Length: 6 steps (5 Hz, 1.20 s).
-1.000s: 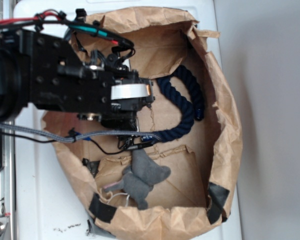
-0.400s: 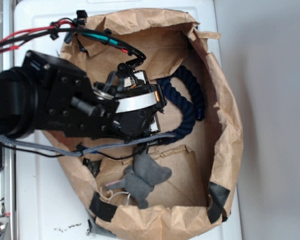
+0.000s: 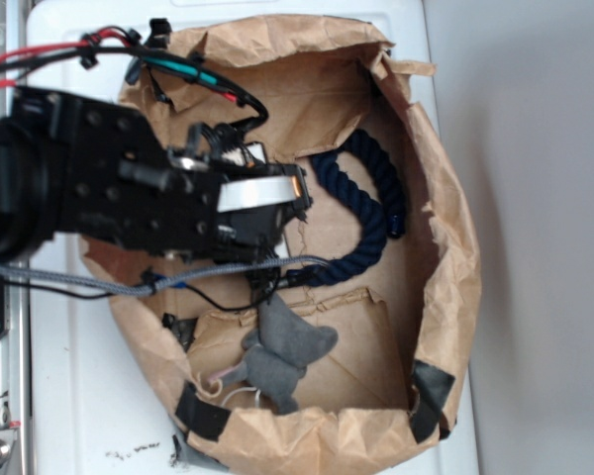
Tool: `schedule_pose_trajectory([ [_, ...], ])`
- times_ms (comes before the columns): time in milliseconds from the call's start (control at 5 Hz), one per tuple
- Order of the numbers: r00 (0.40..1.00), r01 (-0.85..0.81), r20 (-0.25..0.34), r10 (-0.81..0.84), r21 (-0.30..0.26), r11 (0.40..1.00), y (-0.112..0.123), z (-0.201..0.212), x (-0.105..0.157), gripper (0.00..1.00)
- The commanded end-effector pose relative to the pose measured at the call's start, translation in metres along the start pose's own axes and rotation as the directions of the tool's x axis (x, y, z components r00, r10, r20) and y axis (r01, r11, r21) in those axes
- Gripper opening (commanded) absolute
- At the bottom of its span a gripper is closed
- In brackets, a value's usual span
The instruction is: Grab the plastic pickle.
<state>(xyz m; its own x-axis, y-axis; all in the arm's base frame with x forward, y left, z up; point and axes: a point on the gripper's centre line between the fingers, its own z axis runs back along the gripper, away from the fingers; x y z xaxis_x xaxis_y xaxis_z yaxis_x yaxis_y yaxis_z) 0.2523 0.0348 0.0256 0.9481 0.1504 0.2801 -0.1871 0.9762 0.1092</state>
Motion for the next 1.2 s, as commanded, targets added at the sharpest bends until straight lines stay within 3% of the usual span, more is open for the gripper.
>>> schedule_pose_trajectory([
  [0,0.996,-0.065,-0.059,0.06,-0.089,0.994,0.012,0.054,0.032,0.0],
  [200,0.991,-0.096,-0.105,0.083,-0.122,0.988,0.017,0.07,0.044,0.0],
  [600,0.985,-0.139,-0.124,0.124,-0.115,0.984,0.015,0.091,0.053,0.0],
  [800,0.982,-0.167,-0.108,0.154,-0.121,0.979,0.013,0.096,0.055,0.0],
  [1000,0.989,-0.143,-0.039,0.141,-0.072,0.987,0.007,0.09,0.052,0.0],
])
